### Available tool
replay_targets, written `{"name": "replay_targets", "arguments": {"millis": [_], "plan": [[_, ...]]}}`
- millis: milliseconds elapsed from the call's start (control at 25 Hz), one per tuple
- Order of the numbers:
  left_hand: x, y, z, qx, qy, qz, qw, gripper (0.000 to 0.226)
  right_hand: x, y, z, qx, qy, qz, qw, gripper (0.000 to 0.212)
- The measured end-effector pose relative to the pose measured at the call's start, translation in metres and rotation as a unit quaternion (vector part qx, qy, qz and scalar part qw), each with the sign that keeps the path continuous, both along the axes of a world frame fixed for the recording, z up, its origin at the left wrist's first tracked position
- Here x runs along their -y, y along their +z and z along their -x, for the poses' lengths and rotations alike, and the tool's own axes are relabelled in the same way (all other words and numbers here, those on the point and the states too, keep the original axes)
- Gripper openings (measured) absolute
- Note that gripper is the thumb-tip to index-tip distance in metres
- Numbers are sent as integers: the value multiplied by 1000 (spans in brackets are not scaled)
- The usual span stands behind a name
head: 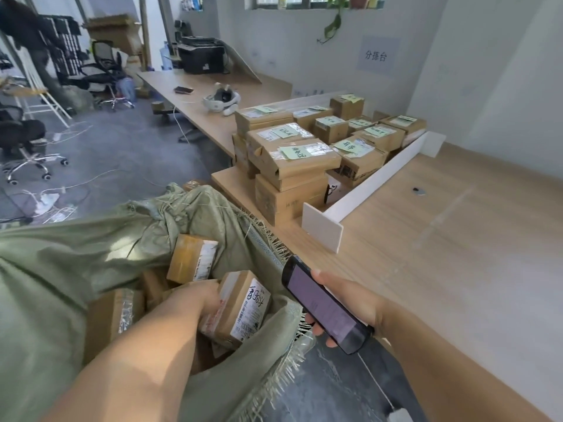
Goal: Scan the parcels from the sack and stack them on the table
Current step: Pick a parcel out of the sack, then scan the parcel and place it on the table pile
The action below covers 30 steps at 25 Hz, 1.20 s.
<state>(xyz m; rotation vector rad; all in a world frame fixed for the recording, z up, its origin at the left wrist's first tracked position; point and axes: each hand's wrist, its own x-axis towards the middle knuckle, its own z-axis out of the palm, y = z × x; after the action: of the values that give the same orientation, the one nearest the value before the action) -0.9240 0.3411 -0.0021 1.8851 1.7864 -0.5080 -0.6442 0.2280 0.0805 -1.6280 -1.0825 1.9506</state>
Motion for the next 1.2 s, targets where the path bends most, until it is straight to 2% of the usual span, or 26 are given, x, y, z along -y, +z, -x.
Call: {"name": "replay_targets", "arguments": {"millis": [120, 280, 480, 680, 840, 1200], "plan": [[-8, 35, -13, 85, 5, -69, 994, 55, 8, 4, 10, 0, -24, -2, 1000, 82], [-15, 72, -48, 155, -82, -124, 977, 59, 25, 13, 15, 0, -64, -23, 998, 78], [-1, 89, -105, 208, -166, -147, 953, 54, 57, 22, 0, -8, -135, -18, 991, 66], [25, 101, -175, 242, -209, -111, 941, 54, 112, 33, -46, 24, -192, -33, 981, 62], [74, 120, -264, 248, -300, -128, 912, 53, 183, 48, -108, 66, -268, -51, 960, 65], [251, 115, -478, 278, -478, -69, 830, 51, 393, 57, -238, 110, -428, -60, 895, 57]]}}
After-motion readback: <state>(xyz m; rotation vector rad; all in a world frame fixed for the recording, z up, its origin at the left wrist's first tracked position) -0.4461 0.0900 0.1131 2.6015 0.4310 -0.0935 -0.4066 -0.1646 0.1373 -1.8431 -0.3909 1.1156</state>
